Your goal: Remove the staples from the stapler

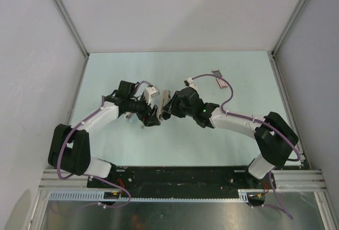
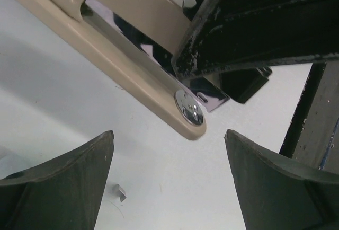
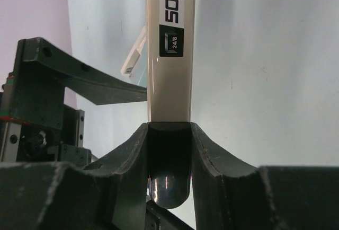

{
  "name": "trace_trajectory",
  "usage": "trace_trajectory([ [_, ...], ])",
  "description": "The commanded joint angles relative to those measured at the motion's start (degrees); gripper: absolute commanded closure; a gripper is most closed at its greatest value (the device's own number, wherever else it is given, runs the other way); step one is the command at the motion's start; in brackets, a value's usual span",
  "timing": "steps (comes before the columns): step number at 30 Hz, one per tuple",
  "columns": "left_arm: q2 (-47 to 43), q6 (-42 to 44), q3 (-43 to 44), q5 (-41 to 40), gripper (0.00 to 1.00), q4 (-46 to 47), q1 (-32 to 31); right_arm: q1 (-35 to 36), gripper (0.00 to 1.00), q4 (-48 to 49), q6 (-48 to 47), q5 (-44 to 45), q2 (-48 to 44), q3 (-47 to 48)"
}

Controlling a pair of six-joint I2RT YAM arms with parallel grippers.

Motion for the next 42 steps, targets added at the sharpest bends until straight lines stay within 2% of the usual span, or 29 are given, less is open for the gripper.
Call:
trace_trajectory([
  [1, 0.9, 0.9, 3.2, 1.6, 0.11, 1.4, -1.0, 0.0, 1.00, 8.7, 1.8, -2.0, -2.3, 0.7],
  [7, 1.5, 0.2, 3.7, 0.3, 0.18, 2.2, -1.5, 0.0, 1.00, 10.0, 2.8, -2.9, -2.4, 0.1],
  [20, 1.7, 2.0, 3.6, -3.6, 0.56, 2.6, -2.2, 0.4, 1.00, 9.9, 2.0, -3.4, -3.1, -1.6],
  [29, 3.1, 5.7, 3.9, -7.7, 0.78, 2.6, -3.8, -1.6, 1.00, 12.2, 0.7, -6.5, -3.6, -4.5],
  [42, 3.2, 10.3, 3.3, -19.3, 0.97, 4.7, -7.6, -3.4, 1.00, 13.2, -4.9, -11.5, -3.0, -7.4],
])
